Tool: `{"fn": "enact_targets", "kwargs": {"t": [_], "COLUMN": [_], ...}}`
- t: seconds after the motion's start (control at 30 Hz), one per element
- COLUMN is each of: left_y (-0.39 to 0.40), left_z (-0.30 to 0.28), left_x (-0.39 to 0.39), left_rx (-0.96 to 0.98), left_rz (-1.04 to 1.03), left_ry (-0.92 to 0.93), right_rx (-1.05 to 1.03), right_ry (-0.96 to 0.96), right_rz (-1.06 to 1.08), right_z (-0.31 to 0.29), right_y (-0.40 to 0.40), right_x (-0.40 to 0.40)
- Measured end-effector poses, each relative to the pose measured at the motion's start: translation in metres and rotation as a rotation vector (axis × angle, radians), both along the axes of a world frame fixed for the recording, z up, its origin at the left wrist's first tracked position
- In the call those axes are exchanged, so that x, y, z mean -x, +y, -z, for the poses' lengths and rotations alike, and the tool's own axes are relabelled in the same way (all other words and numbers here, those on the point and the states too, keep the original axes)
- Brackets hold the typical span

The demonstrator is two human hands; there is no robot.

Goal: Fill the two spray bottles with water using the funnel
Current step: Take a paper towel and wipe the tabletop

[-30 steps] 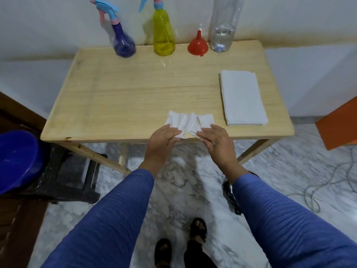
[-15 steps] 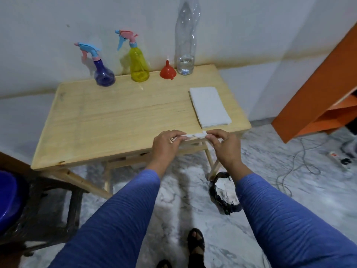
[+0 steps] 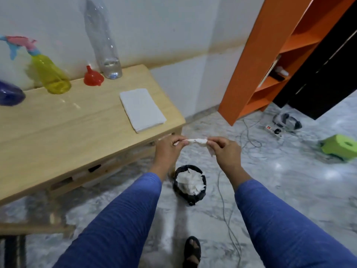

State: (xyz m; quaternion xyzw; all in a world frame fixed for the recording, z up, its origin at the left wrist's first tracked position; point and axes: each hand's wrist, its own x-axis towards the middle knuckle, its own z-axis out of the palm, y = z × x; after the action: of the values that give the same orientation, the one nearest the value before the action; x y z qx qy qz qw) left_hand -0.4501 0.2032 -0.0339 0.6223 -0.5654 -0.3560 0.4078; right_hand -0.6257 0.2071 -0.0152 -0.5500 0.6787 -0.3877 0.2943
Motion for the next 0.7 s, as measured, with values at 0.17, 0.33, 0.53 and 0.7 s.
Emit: {"fn": "enact_targets", "kwargs": {"t": [0.17,0.33,0.53,0.7], "left_y": [-0.028,-0.042,-0.054,-0.065], "left_z": [0.049,0.118,0.21,0.29], "left_x": [0.047,0.077,0.09,0.091], "left_rx": [-0.061,-0.152,-0.307,-0.412], "left_rz": [0.049,0.089,0.123,0.177], "left_ry": [-0.017,-0.02,-0.041,-0.066], "right_rx": [-0.12,-0.239,-0.378,-0.473], "right_ry": [-0.02,0.016,-0.008,0.041], "right_rz": [0.051,0.04,0.061,-0.009], "right_z": [0.043,0.108,0.216,0.306], "right_y": [-0.025,-0.041,-0.053,-0.062], "right_x": [0.047,0.072,0.079,0.08]}}
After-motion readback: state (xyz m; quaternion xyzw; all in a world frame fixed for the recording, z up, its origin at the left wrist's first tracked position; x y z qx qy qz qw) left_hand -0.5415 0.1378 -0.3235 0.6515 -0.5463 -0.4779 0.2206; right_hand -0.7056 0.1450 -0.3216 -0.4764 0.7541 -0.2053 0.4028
